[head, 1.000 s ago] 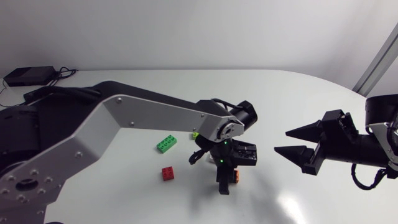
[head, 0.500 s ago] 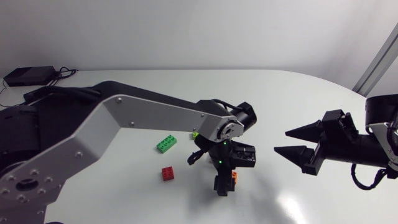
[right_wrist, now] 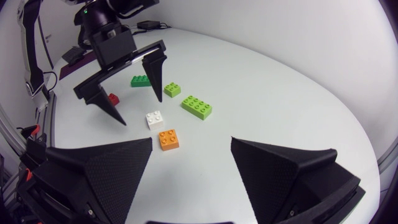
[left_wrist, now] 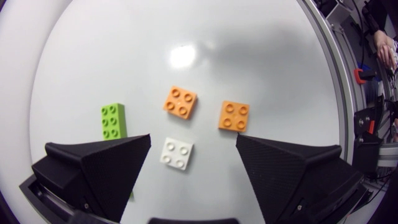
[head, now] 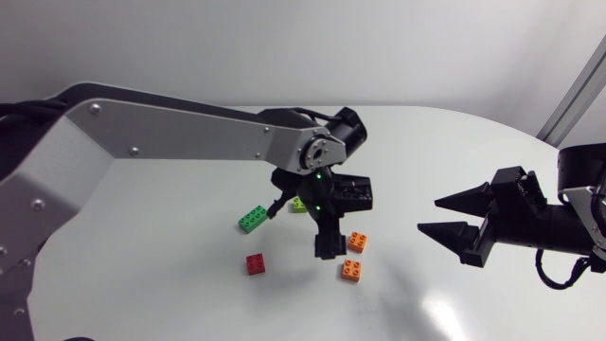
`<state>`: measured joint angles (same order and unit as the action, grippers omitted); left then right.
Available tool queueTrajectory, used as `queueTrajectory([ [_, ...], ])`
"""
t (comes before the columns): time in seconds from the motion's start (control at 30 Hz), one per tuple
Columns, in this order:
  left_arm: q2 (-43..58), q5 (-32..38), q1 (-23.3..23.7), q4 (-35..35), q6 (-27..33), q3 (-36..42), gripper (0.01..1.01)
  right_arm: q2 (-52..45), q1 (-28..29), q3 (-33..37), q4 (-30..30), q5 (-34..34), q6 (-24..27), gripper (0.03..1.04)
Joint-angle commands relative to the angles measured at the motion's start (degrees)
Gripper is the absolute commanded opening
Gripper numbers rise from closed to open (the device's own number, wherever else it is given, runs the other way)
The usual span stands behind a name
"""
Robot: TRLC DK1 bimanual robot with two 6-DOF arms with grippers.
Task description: Separate the duplo bricks
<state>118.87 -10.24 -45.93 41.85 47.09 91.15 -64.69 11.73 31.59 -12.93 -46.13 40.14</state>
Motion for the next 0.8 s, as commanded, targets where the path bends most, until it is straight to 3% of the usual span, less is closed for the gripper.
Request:
queueTrajectory([
  [0.0, 0.0, 0.3, 1.9, 1.0, 1.7, 1.2, 0.967, -0.2, 0.1, -1.2, -0.6, -0.7, 1.3, 0.91],
  [0.37, 5.3, 0.3, 2.9, 1.0, 5.7, 3.4, 0.954, -1.0, 0.6, -1.1, -0.5, -1.3, 1.5, 0.91],
  [0.47, 7.4, 0.3, 2.7, 1.4, 7.0, 4.6, 0.907, -1.6, 1.2, -1.3, -0.4, -1.5, 2.0, 0.91],
  [0.6, 10.9, 0.9, 2.9, 7.3, 9.1, 9.7, 0.895, -2.1, 1.8, -1.3, -0.4, -1.9, 2.6, 0.91],
  [0.77, 12.4, 1.5, 2.2, 9.5, 10.1, 11.8, 0.87, -2.8, 1.9, -1.4, 0.0, -1.9, 2.6, 0.91],
])
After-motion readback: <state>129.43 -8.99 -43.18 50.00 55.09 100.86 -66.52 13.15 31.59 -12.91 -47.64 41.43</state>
